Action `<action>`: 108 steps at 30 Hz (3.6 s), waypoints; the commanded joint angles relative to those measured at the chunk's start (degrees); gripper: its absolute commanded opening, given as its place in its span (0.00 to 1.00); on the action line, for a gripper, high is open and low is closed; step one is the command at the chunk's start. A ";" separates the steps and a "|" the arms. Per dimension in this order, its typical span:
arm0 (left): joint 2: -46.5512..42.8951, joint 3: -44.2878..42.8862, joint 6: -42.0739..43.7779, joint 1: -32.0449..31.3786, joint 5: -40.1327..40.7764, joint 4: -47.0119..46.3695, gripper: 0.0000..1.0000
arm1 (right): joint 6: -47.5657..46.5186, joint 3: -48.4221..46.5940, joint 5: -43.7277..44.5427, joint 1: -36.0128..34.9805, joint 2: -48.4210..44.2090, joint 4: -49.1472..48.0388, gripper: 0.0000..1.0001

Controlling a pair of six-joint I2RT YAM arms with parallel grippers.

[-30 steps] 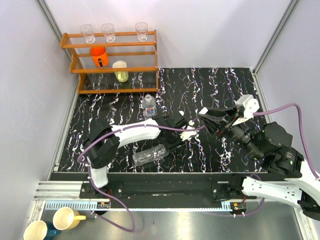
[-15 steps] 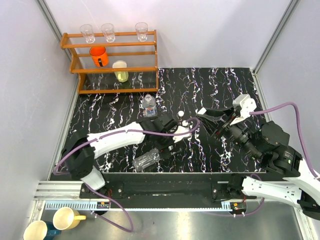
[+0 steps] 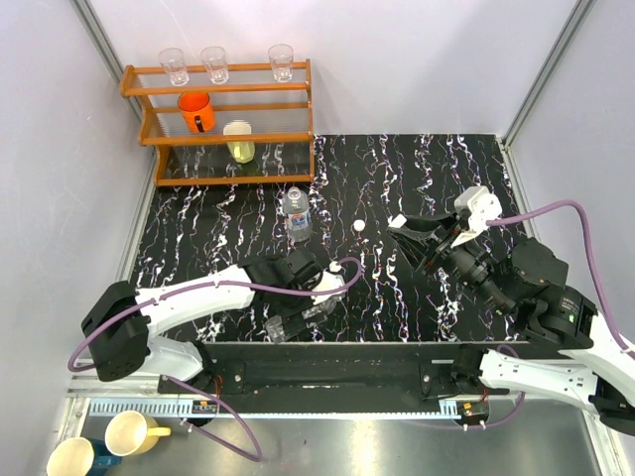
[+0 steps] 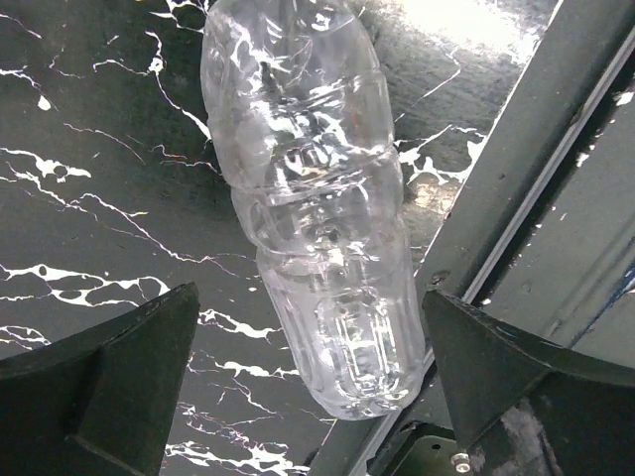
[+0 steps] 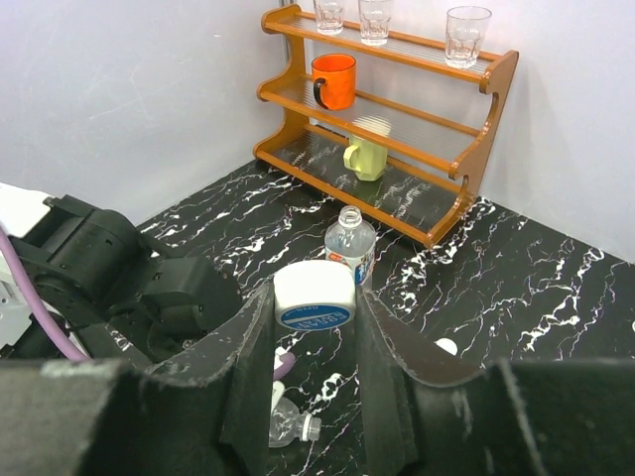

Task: Screw on the bottle caps

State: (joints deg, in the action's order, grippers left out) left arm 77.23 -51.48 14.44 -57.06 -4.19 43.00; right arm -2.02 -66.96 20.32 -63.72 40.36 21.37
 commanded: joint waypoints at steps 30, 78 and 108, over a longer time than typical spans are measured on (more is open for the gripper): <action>8.63 4.11 14.56 5.99 -4.69 -8.46 0.88 | 1.14 -3.09 -0.28 -0.44 1.56 1.66 0.31; -27.40 -23.74 22.65 3.45 -8.03 29.94 0.59 | 8.52 -13.73 -42.72 -0.44 20.11 22.67 0.30; -23.00 -27.62 25.91 -1.04 -9.44 31.18 0.60 | 8.53 -16.54 -44.13 -0.44 23.63 22.67 0.26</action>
State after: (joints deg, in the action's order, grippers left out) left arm 53.91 -76.86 39.90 -57.76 -12.93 76.36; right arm 6.26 -81.01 -22.22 -63.81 63.44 44.93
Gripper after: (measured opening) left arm 0.608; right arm 0.390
